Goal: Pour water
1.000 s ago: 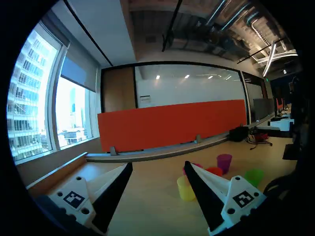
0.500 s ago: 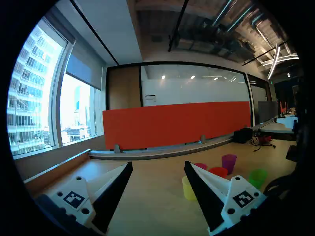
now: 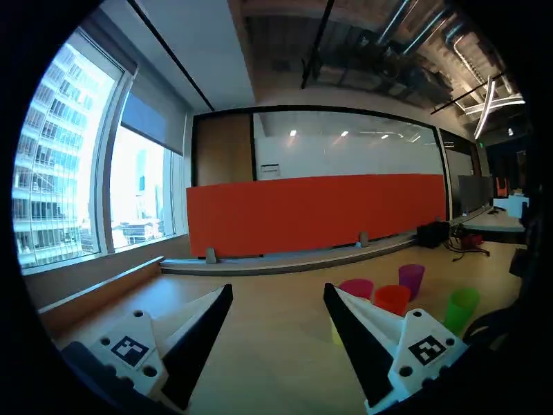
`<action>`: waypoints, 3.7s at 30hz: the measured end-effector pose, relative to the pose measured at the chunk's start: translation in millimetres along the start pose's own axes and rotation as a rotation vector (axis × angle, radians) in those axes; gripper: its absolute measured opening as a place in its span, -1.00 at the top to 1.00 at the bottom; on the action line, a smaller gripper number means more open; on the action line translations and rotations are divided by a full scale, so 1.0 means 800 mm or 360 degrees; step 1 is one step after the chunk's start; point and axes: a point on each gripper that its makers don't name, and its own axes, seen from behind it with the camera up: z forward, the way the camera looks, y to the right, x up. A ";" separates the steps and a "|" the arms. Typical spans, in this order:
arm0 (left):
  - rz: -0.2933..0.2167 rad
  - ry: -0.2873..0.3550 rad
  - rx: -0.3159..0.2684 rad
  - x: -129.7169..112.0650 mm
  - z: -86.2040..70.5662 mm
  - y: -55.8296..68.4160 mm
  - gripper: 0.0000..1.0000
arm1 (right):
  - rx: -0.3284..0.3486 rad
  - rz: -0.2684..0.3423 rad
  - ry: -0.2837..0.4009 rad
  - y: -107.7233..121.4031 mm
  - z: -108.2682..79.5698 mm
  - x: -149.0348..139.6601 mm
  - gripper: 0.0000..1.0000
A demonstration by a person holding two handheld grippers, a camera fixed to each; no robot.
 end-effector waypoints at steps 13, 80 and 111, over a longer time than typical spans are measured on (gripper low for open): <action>-0.0039 -0.0010 0.0047 -0.035 0.004 -0.001 -0.96 | -0.0004 -0.0019 -0.0020 -0.002 -0.001 0.004 -0.98; -0.0097 -0.0066 0.0054 -0.063 -0.007 -0.018 -0.96 | 0.0045 -0.0047 -0.0002 -0.018 0.000 -0.046 -1.00; -0.0098 -0.0066 0.0036 -0.062 -0.007 -0.015 -0.96 | 0.0012 -0.0019 -0.0130 0.001 0.002 -0.118 -1.00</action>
